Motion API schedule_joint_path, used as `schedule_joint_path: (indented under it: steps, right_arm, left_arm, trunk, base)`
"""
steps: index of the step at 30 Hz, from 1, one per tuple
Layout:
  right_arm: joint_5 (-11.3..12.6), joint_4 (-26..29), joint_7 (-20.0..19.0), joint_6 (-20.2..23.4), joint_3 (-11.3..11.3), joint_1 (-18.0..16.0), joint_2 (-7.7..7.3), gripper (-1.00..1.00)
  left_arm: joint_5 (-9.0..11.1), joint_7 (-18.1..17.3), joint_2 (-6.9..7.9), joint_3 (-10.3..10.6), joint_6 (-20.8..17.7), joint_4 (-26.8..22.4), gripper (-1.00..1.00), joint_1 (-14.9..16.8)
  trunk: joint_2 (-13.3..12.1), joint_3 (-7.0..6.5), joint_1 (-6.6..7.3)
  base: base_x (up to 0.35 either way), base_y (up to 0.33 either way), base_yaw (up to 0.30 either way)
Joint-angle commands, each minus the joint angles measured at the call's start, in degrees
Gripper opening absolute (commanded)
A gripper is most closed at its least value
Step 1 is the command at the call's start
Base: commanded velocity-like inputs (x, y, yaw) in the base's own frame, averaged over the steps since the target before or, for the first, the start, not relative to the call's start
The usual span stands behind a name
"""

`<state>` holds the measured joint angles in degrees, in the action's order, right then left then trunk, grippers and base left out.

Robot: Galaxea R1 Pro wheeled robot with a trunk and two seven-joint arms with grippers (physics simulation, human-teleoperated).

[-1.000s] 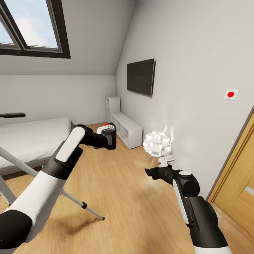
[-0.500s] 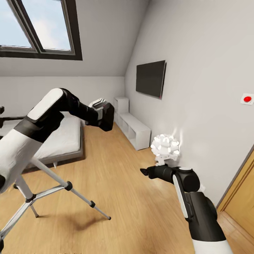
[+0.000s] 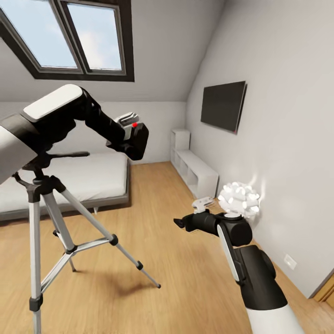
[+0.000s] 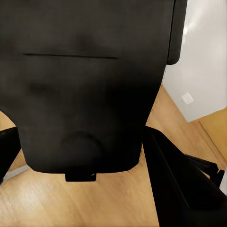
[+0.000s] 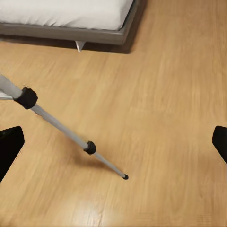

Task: Attach the digital camera to the camera tripod in the bedroom.

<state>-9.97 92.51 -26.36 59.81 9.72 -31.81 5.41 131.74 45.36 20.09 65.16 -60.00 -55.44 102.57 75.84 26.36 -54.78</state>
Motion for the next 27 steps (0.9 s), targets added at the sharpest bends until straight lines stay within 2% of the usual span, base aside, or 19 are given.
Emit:
schedule_joint_path:
  steps: [1, 2, 6, 9, 10, 11, 17, 18, 20, 21, 27]
  right_arm:
    - [-0.7, 0.0, -0.5, 0.2, 0.3, -0.5, 0.05, 1.0]
    - [-0.6, 0.0, -0.5, 0.2, 0.9, -1.4, 0.04, 1.0]
    - [-0.5, 0.0, -0.6, 0.2, 1.3, -1.7, -0.1, 1.0]
    - [-0.5, -0.1, -0.7, 0.2, 1.6, -1.6, -0.09, 1.0]
    - [-0.4, -0.2, -0.9, 0.2, 2.1, -1.6, -0.15, 1.0]
    - [-0.4, -0.2, -1.2, 0.2, 2.3, -1.6, -0.2, 1.0]
    - [-0.3, -0.2, -4.6, 0.2, 3.4, -1.5, -0.42, 1.0]
    - [-0.5, -0.2, -5.7, 0.2, 3.6, -1.5, -0.45, 1.0]
    - [-0.5, -0.1, -5.9, 0.2, 3.7, -1.5, -0.46, 1.0]
    - [-0.7, -0.1, -6.3, 0.2, 3.6, -1.6, -0.44, 1.0]
    - [-0.9, -0.1, -6.8, 0.2, 3.5, -1.8, -0.63, 1.0]
  left_arm:
    - [0.6, 0.1, 0.09, 0.4, 0.0, 0.0, -1.0, 0.5]
    - [0.7, -0.5, 0.15, 1.0, 0.0, 0.1, -1.0, 1.8]
    - [0.9, -1.4, 0.35, 1.3, 0.0, -0.2, -1.0, 3.0]
    - [1.7, -1.9, 1.18, 1.4, 0.0, -1.1, -1.0, 3.6]
    - [3.1, -2.1, 2.5, 1.4, 0.0, -2.6, -1.0, 4.0]
    - [3.3, -2.2, 3.09, 1.4, 0.0, -3.2, -1.0, 4.1]
    - [3.3, -2.4, 7.67, 0.1, 0.0, -8.2, -1.0, 5.2]
    - [3.3, -2.4, 9.18, -0.8, 0.0, -10.6, -1.0, 5.5]
    - [3.3, -2.4, 9.6, -1.0, 0.0, -11.4, -1.0, 5.6]
    - [3.3, -2.5, 10.66, -1.4, 0.0, -13.1, -1.0, 5.8]
    - [3.3, -2.4, 11.73, -1.5, 0.0, -14.8, -1.0, 5.9]
  trunk:
    - [-0.4, -0.11, 0.22]
    - [-0.8, -0.29, 0.44]
    - [-2.4, -1.01, 1.32]
    - [-3.6, -1.55, 1.98]
    - [-4.0, -1.73, 2.2]
    - [-4.4, -1.91, 2.42]
    - [-6.8, -2.98, 3.74]
    - [-7.2, -3.16, 3.96]
    - [-8.0, -3.52, 4.4]
    - [-8.4, -3.7, 4.62]
    - [-10.8, -4.78, 5.93]
  base:
    - [0.0, 0.0, 0.295]
    - [0.0, 0.0, 0.295]
    - [0.0, 0.0, 0.295]
    - [0.0, 0.0, 0.295]
    - [0.0, 0.0, 0.295]
    - [0.0, 0.0, 0.295]
    - [0.0, 0.0, 0.295]
    - [0.0, 0.0, 0.295]
    - [0.0, 0.0, 0.295]
    - [0.0, 0.0, 0.295]
    - [0.0, 0.0, 0.295]
